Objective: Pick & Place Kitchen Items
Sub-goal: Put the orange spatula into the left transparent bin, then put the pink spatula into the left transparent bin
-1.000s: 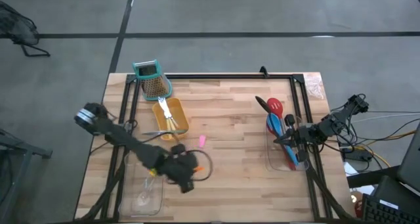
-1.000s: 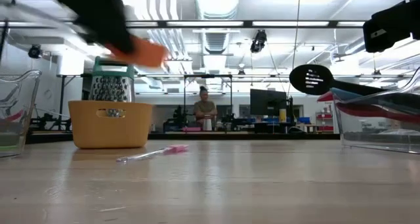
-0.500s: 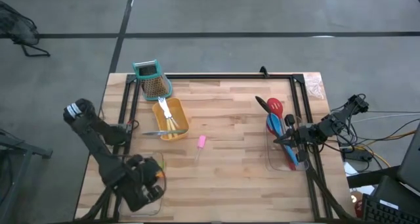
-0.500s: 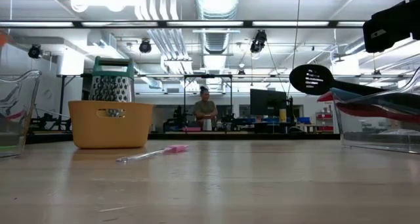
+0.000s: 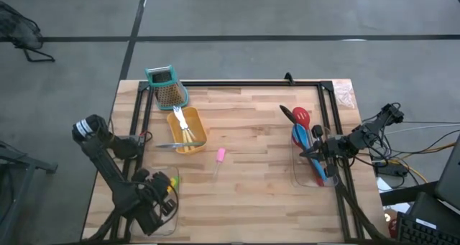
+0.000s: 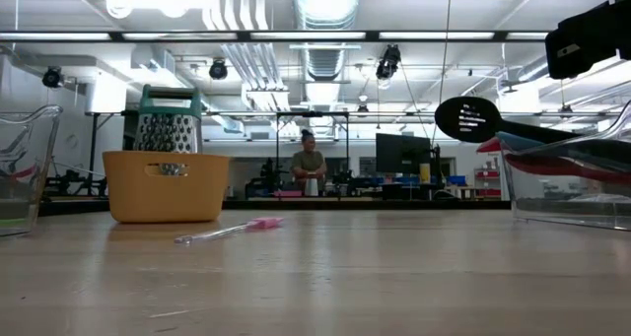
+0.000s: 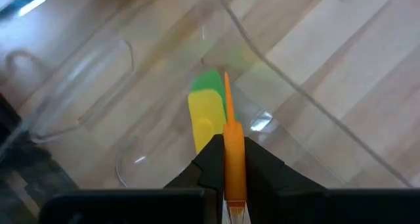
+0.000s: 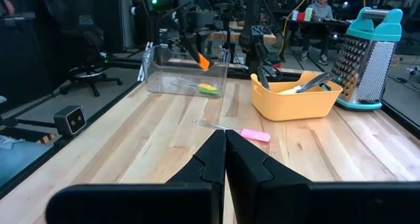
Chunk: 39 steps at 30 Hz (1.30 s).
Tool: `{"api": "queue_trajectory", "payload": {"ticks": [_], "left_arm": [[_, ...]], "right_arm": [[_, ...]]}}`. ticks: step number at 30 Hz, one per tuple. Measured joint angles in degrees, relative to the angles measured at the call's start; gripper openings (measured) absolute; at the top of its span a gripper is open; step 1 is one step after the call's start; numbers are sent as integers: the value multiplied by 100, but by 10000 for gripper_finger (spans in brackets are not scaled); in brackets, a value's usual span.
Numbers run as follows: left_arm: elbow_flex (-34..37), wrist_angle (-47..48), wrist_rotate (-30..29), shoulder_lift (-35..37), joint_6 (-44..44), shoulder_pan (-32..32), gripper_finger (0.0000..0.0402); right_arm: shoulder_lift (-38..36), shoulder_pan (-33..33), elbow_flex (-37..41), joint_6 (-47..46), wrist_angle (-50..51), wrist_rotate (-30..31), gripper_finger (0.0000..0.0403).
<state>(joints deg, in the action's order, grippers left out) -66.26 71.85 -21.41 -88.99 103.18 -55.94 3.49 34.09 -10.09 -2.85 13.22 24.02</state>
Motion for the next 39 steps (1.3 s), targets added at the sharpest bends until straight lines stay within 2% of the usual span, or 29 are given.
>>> {"api": "queue_trajectory", "payload": {"ticks": [4, 19, 30, 34, 39], "left_arm": [[0, -101, 253, -174, 2, 4, 37], [0, -156, -23, -428, 49, 98, 40], [0, -117, -137, -444, 26, 125, 110], [-9, -112, -158, -347, -267, 180, 125], [-215, -110, -718, -127, -376, 238, 126]], "right_arm": [[0, 1, 0, -2, 1, -2, 8], [0, 1, 0, -2, 1, 1, 8], [0, 1, 0, -6, 2, -1, 8], [0, -1, 0, -7, 1, -2, 8], [0, 0, 0, -6, 4, -1, 8]]}}
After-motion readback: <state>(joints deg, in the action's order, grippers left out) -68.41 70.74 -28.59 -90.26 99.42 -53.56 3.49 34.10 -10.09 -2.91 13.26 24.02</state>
